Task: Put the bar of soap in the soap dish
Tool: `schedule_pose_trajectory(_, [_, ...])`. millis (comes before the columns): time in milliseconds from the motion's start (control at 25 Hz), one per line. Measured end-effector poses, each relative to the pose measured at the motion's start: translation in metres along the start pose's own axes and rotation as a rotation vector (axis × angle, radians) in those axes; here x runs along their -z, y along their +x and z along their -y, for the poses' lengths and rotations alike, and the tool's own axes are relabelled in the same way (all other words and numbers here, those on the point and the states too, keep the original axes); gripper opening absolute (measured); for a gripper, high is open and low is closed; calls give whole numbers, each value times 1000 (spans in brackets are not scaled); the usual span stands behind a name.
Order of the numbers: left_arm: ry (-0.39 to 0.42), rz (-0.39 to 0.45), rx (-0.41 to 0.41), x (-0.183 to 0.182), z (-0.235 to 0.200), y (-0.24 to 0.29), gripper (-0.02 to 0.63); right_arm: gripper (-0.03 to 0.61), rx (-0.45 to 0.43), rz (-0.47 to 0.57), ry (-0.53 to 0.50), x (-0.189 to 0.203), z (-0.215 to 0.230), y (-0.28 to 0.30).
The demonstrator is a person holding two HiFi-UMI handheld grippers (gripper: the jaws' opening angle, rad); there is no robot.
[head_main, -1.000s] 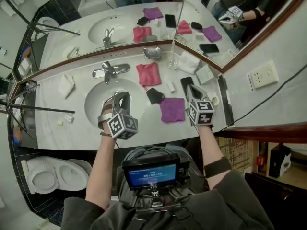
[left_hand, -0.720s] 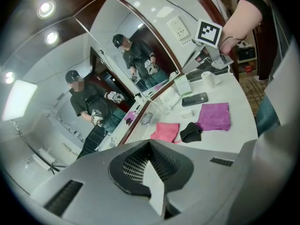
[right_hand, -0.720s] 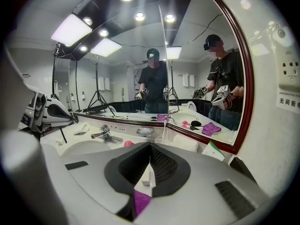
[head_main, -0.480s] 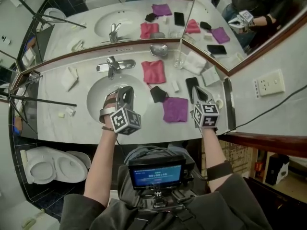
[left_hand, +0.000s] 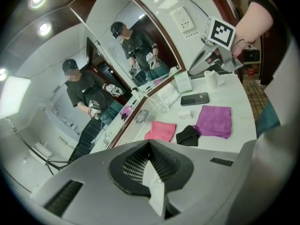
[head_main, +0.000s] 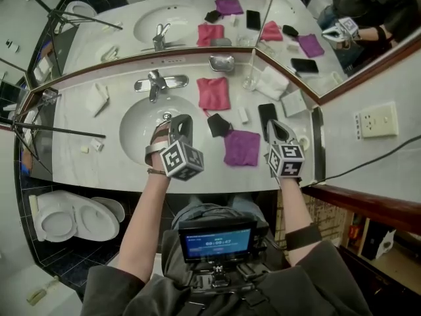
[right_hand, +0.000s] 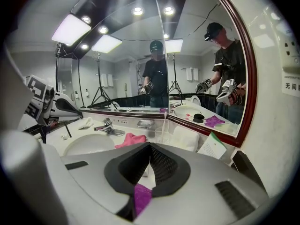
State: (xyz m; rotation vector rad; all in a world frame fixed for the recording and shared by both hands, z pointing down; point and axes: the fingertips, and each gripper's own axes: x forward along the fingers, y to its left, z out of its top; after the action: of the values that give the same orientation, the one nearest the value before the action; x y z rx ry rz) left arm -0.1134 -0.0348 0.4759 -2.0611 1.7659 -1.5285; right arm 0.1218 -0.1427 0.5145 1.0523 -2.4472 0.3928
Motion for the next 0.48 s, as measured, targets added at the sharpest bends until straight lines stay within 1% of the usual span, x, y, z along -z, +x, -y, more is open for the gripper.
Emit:
schedule_pose_trajectory(120, [-71, -5, 28, -11, 8, 9, 0, 17, -6, -6, -1, 4, 3, 0])
schedule_pose_trajectory(200, [-139, 4, 67, -17, 18, 20, 0, 17, -9, -8, -2, 5, 6, -1])
schedule_pose_trajectory(320, [-299, 8, 139, -29, 33, 35, 0, 17, -15, -3, -4, 5, 9, 0])
schedule_pose_trajectory(400, [-421, -1, 192, -37, 46, 46, 10, 17, -20, -3, -10, 7, 10, 2])
schedule_pose_trajectory(480, [-520, -19, 240, -42, 62, 59, 16, 17, -25, -5, -19, 9, 11, 3])
